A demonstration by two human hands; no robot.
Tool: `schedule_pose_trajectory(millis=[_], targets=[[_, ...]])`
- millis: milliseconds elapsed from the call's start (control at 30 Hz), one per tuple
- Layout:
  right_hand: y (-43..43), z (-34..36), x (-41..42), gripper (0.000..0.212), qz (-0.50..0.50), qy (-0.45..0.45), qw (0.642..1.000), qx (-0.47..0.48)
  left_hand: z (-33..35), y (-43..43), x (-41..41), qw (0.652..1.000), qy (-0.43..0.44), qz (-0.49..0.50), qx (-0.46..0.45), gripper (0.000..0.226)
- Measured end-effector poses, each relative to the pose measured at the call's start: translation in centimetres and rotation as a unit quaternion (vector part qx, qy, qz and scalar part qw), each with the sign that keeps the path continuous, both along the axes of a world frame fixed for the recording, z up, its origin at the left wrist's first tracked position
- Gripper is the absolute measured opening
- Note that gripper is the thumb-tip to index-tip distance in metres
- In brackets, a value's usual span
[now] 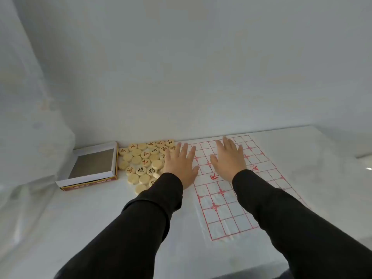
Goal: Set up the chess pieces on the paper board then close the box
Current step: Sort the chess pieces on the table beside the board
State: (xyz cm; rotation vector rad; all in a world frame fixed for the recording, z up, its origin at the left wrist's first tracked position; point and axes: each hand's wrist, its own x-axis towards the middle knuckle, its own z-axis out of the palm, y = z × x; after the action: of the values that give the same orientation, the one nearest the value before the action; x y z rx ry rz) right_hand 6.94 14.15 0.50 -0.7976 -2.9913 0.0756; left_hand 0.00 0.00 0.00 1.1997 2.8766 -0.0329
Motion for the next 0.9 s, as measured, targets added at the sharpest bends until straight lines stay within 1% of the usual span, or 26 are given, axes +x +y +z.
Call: schedule_pose_trajectory(millis=[100,200,367,467,567,733,900], targets=[[0.6,-0.7,1.0,0.06,-0.018,-0.049,0.999,0.0,-0.5,0.6,1.1,0.999,-0.006,-0.009,-0.044,0.064],[1.1,-1.5,1.9,0.061,-0.015,-0.089,0.996,-0.017,-1.2,1.3,2.3,0.999,-0.015,-0.006,-0.051,0.064],[2.3,-2.3,3.1,0.063,-0.018,-0.127,0.991,-0.032,-1.9,2.2,3.4,0.998,-0.02,0.014,-0.06,0.064],[2.6,-3.1,3.9,0.064,-0.016,-0.136,0.989,-0.046,-2.3,2.9,4.0,0.997,-0.031,0.022,-0.067,0.065],[2.2,-4.3,4.8,0.067,-0.004,-0.147,0.988,-0.038,-3.1,3.1,4.6,0.995,-0.025,0.029,-0.089,0.066],[2.0,-5.2,5.5,0.066,-0.002,-0.122,0.992,-0.017,-4.1,2.5,5.0,0.997,-0.013,0.035,-0.071,0.065],[2.0,-5.4,5.4,0.067,-0.016,-0.115,0.993,-0.017,-4.1,2.1,4.3,0.996,0.014,0.016,-0.09,0.066]])
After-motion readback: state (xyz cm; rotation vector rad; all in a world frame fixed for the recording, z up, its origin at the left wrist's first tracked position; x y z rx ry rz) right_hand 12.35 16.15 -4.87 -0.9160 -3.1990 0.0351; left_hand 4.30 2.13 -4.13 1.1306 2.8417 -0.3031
